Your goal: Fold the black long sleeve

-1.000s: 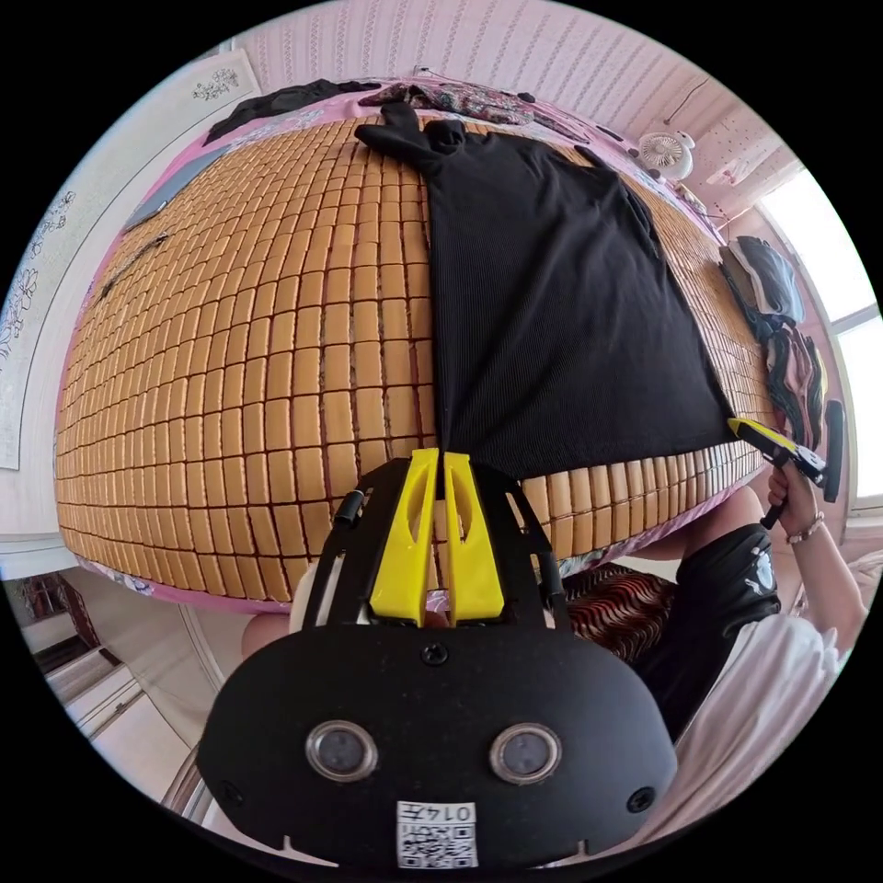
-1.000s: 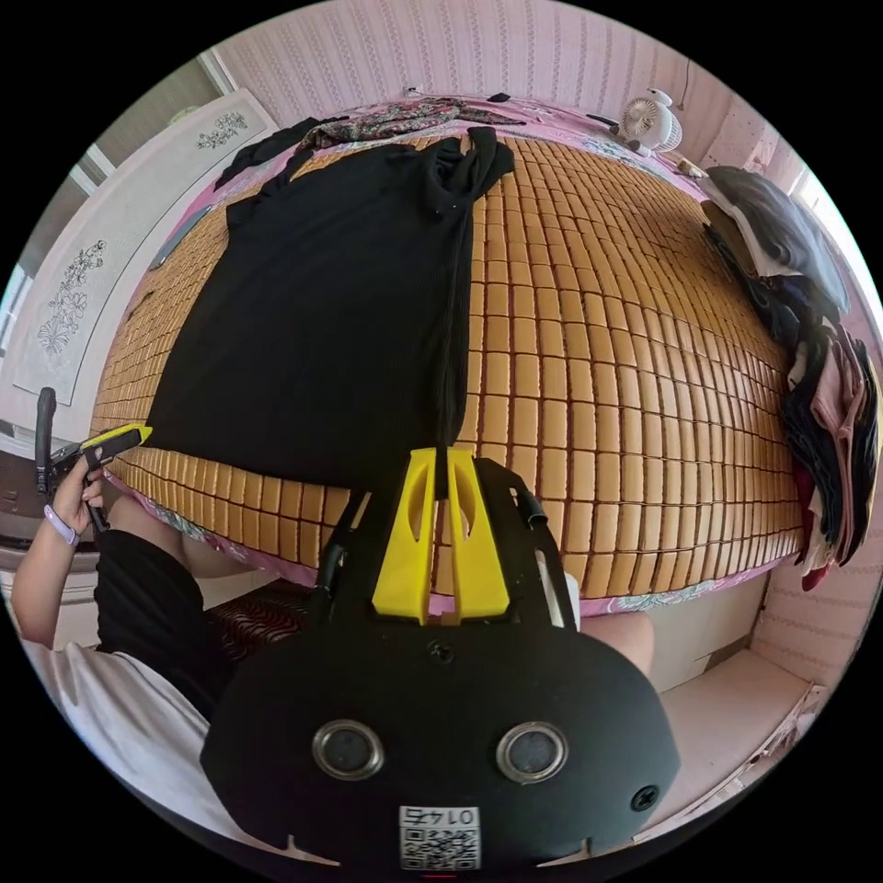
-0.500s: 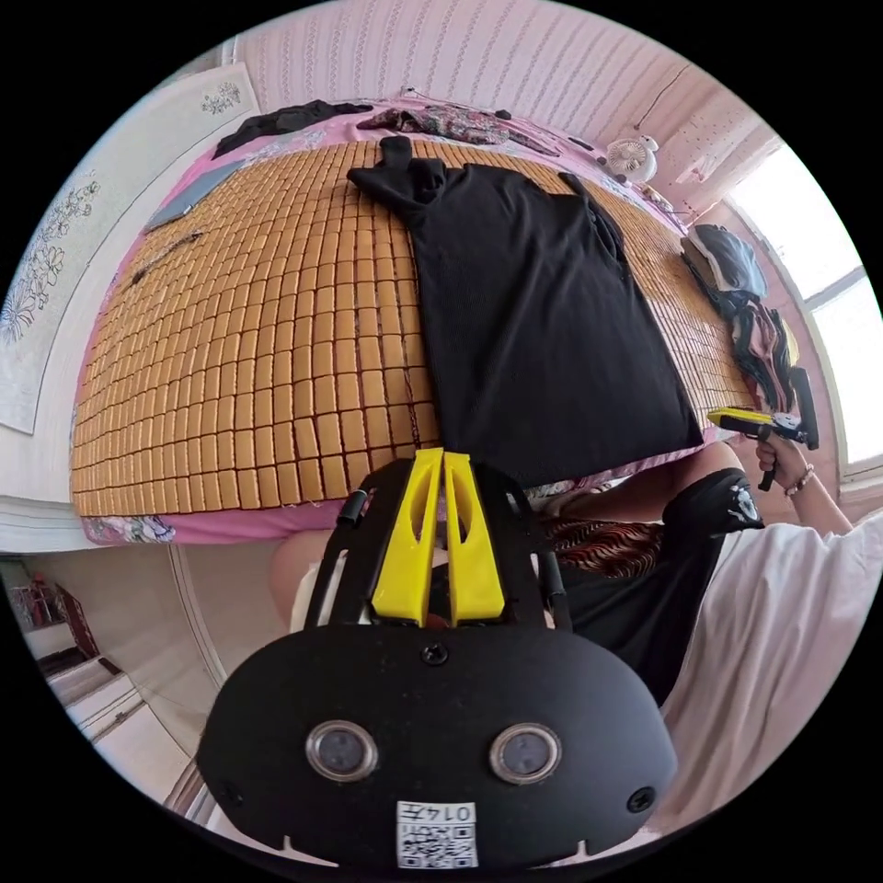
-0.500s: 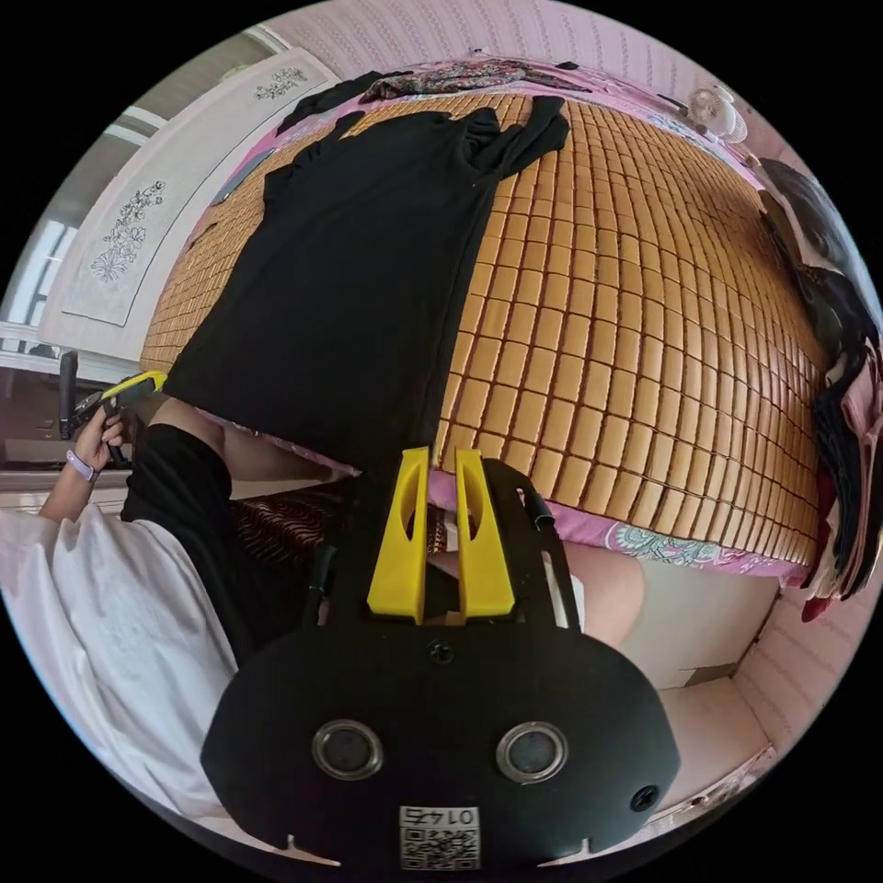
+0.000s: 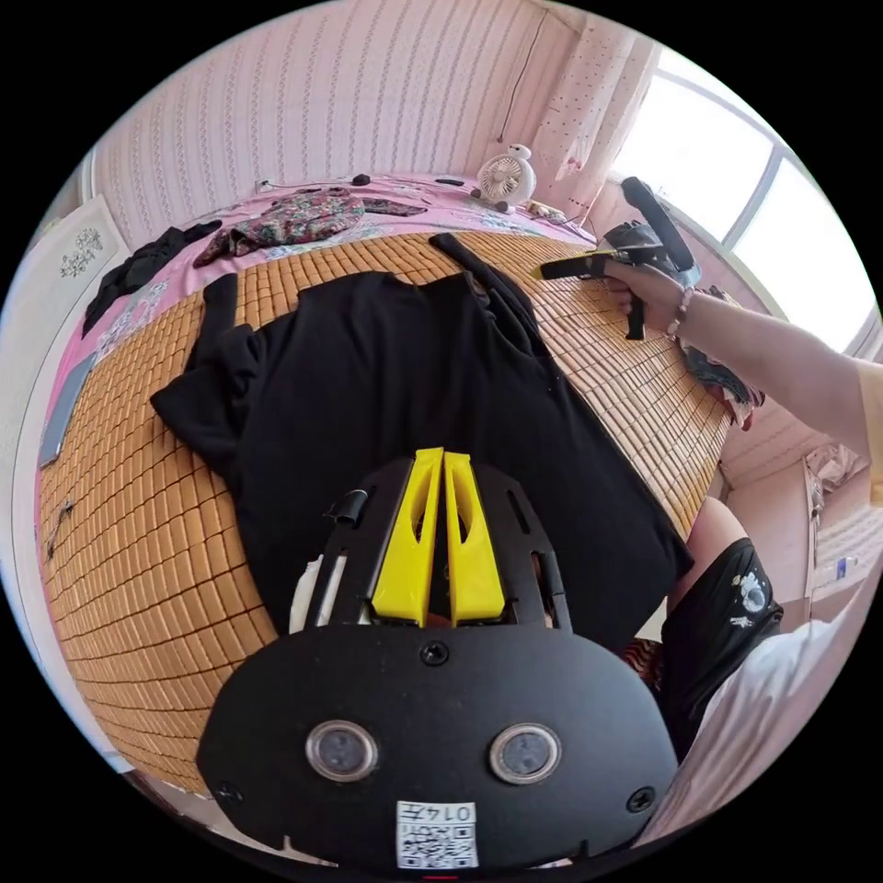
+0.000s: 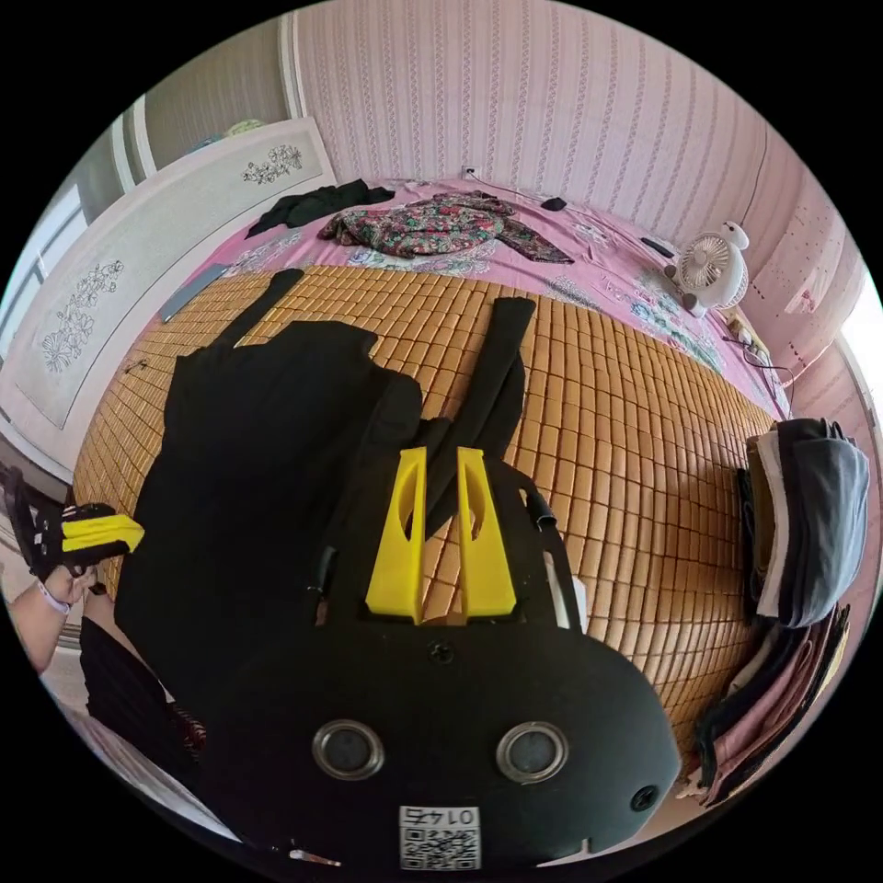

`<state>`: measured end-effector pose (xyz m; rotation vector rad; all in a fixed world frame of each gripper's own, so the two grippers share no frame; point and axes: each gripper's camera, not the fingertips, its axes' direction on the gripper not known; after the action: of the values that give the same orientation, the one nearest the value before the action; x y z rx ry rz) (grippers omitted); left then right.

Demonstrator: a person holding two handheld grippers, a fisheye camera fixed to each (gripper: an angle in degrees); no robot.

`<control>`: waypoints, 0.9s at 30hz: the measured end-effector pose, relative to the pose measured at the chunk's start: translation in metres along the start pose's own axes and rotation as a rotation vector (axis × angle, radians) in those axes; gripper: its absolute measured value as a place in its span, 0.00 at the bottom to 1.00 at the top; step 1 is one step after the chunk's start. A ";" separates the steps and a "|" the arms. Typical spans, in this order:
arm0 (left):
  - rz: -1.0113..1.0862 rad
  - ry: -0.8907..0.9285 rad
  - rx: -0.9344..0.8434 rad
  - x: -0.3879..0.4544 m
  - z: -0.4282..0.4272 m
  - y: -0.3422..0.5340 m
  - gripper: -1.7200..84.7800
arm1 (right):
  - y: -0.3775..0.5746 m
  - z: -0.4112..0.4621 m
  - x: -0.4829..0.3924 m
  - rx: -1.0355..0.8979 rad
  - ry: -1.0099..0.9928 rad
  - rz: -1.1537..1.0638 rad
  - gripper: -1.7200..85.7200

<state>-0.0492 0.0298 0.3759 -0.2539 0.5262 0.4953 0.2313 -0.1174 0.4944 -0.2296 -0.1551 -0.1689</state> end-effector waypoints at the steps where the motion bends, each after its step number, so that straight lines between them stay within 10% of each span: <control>1: -0.008 -0.002 -0.016 0.003 0.022 -0.010 0.01 | -0.015 0.020 0.000 -0.030 0.022 0.009 0.09; 11: -0.005 0.015 -0.046 0.007 0.087 -0.019 0.01 | 0.022 0.019 0.052 0.125 0.035 0.208 0.03; 18: 0.024 0.013 -0.051 0.019 0.090 -0.031 0.01 | 0.290 -0.103 0.112 0.253 -0.059 0.567 0.04; 27: 0.173 0.080 0.013 0.068 0.109 -0.118 0.01 | 0.311 -0.112 0.085 0.124 0.075 0.277 0.09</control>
<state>0.1076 -0.0061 0.4429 -0.2169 0.6322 0.6518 0.3857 0.1416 0.3354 -0.1195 -0.0578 0.1076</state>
